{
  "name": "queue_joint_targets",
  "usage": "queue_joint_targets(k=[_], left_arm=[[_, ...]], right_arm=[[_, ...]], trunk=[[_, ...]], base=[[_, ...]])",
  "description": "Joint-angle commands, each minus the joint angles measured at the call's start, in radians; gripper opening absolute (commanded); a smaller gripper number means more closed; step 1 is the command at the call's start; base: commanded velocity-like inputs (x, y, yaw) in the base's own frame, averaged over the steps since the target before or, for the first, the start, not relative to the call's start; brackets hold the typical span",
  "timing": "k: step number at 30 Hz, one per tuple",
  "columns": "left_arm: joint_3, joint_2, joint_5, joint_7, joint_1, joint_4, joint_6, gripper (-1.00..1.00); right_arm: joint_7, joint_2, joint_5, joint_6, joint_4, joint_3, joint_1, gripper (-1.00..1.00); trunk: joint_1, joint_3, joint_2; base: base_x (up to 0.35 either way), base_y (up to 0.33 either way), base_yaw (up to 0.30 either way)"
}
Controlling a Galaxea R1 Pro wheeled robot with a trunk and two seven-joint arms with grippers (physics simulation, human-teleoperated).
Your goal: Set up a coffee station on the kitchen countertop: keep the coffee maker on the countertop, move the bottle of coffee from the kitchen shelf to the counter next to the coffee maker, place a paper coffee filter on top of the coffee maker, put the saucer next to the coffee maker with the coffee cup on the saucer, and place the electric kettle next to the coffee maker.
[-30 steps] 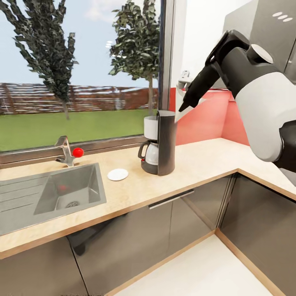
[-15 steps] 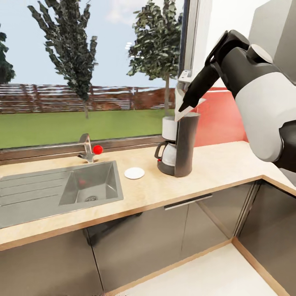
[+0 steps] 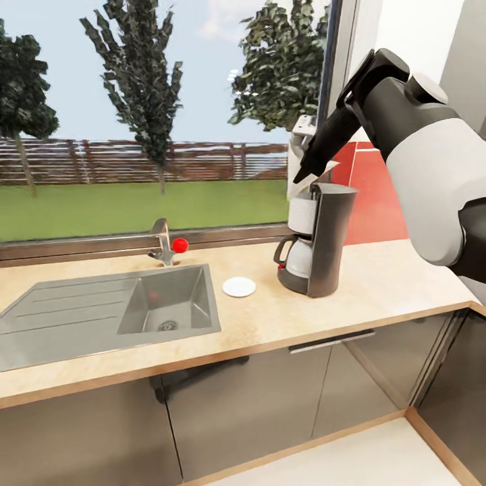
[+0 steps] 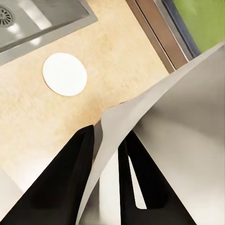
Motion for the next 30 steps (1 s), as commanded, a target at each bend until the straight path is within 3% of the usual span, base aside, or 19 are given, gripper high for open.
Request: queue_joint_targets(k=[1, 8, 30], left_arm=[[0.002, -0.002, 0.003, 0.0, 0.0, -0.002, -0.001, 1.0], [0.003, -0.005, 0.003, 0.0, 0.0, -0.002, 0.0, 1.0], [0.003, -0.005, 0.003, 0.0, 0.0, -0.002, 0.0, 1.0]], right_arm=[[0.006, 0.0, 0.004, 0.013, -0.002, 0.001, -0.001, -1.0], [0.008, 0.0, 0.006, 0.013, -0.004, 0.001, -0.001, -1.0], [0.008, 0.0, 0.006, 0.013, -0.004, 0.001, -0.001, -1.0]], trunk=[[0.0, -0.001, 0.0], [0.0, -0.001, 0.0], [-0.084, 0.068, 0.154]], base=[[0.029, 0.0, 0.019], [0.009, 0.0, 0.006], [0.0, 0.0, 0.0]])
